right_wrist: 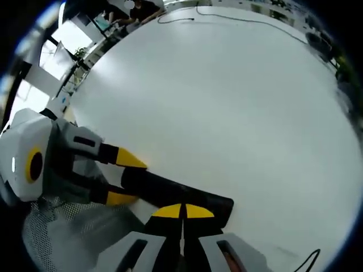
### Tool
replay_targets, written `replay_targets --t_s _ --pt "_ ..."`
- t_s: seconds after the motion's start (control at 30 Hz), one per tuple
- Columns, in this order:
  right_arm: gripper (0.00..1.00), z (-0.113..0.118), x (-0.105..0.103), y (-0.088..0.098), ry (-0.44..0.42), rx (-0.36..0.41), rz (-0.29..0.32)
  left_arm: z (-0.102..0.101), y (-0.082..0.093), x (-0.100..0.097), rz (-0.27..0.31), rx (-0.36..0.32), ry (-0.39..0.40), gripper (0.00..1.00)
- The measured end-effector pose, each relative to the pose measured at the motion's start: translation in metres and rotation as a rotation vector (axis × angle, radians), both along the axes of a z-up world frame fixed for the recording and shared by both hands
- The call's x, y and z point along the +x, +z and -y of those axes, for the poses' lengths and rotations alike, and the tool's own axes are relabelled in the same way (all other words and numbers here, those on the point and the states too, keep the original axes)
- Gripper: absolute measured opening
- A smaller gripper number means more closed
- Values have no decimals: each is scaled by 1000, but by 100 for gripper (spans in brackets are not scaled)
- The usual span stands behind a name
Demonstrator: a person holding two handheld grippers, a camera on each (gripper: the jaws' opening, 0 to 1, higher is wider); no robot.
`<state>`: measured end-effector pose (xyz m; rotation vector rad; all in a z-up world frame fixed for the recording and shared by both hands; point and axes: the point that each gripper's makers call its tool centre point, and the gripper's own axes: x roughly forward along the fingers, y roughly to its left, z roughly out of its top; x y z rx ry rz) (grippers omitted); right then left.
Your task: Press the specified remote control buttons in sequence, fully releasing each button before pressing the next.
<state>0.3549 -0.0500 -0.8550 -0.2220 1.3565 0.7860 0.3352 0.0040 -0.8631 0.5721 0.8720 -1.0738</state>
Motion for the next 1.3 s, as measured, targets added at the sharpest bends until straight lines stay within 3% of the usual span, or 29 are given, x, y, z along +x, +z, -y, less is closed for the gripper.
replay_targets --t_s 0.5,0.73,0.83,0.93,1.0,1.3 --pt "0 1 2 -2 23 -44 23 0 0 0 -2 2 -1 25" --pt "0 2 3 -2 -14 -18 7 0 0 0 -1 8 -3 25" --pt "0 3 2 -1 -46 13 -12 0 0 0 0 7 -4 25" --pt "0 2 1 1 -142 66 -95 0 0 0 0 5 -4 25" --pt "0 3 2 1 -160 82 -108 0 0 0 0 5 -5 25" --pt "0 1 1 1 -106 42 -64 0 0 0 -1 4 -5 25"
